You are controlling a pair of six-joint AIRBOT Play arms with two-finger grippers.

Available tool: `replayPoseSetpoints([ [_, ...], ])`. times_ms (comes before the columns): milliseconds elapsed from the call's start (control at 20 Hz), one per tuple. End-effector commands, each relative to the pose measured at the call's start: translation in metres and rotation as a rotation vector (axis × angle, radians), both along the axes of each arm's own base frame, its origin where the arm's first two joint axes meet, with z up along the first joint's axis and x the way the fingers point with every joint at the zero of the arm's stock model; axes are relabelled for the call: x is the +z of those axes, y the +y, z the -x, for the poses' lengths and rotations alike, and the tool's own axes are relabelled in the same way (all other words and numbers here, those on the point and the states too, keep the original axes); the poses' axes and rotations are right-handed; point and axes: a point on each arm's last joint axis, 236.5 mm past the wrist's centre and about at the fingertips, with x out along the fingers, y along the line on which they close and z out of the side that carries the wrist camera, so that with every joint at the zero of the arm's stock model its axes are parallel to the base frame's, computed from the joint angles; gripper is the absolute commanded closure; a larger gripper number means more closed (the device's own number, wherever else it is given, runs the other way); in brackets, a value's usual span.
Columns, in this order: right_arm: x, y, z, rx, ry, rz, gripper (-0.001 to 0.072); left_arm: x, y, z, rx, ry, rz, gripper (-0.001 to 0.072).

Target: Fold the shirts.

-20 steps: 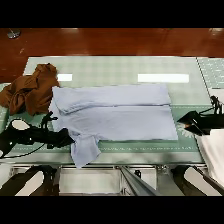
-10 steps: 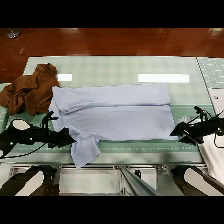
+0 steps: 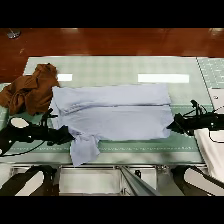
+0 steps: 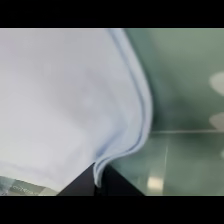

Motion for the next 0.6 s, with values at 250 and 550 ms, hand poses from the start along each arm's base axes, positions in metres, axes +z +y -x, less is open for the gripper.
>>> replayPoseSetpoints([
  [250, 0.054, -0.018, -0.073, 0.011, -0.198, 0.005, 0.0688, 0.068, 0.07, -0.112, 0.175, -0.288, -0.082, 0.0687],
  [550, 0.061, -0.014, -0.15, -0.008, -0.292, -0.039, 0.0688, 0.057, 0.067, -0.194, 0.257, -0.331, -0.053, 0.0687],
])
